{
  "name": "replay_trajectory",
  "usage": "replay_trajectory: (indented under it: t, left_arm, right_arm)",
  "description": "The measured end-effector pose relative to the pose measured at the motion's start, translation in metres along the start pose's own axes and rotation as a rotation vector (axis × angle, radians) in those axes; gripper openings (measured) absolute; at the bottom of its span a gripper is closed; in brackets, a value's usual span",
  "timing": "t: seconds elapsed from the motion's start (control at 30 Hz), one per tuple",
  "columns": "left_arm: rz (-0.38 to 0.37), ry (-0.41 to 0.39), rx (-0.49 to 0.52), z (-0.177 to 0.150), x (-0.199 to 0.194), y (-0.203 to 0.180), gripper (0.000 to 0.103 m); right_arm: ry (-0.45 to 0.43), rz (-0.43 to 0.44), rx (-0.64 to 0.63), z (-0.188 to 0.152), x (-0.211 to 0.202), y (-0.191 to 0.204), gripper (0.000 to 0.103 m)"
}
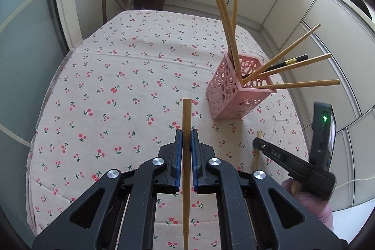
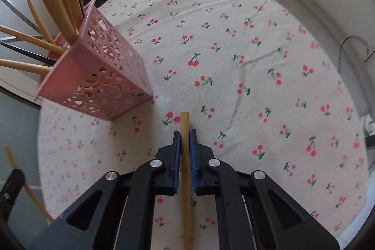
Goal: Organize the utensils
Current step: 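Lift both wooden chopsticks and carry them over the pink holder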
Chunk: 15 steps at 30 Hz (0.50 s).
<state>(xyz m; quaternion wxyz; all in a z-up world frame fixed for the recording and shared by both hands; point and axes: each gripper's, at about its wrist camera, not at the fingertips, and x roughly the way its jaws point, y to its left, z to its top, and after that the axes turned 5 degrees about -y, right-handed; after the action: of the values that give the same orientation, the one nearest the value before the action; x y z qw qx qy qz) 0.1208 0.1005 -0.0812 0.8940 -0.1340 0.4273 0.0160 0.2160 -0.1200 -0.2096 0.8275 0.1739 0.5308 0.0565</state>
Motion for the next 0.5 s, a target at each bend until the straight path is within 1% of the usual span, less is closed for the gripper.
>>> replay_trajectory:
  t: [0.07,0.17,0.3,0.43,0.5]
  left_arm:
    - [-0.011,-0.004,-0.005,0.000,-0.001,0.000,0.007]
    - [-0.026,-0.020,-0.005,0.000,-0.006,-0.001,0.007]
    - [-0.047,-0.060,-0.010,0.001,-0.018,-0.002,0.007]
    - [-0.074,-0.106,-0.019,0.004,-0.036,-0.003,0.007]
    - [-0.086,-0.130,-0.015,0.005,-0.045,-0.007,0.007]
  right_arm:
    - [-0.010,0.072,0.025,-0.003,-0.006,-0.009,0.008]
    - [-0.080,0.140,-0.004,-0.010,-0.028,-0.014,0.008]
    - [-0.186,0.222,-0.066,-0.014,-0.071,-0.014,0.008]
    - [-0.301,0.322,-0.165,-0.022,-0.130,-0.008,0.008]
    - [-0.343,0.343,-0.210,-0.027,-0.154,-0.006,0.008]
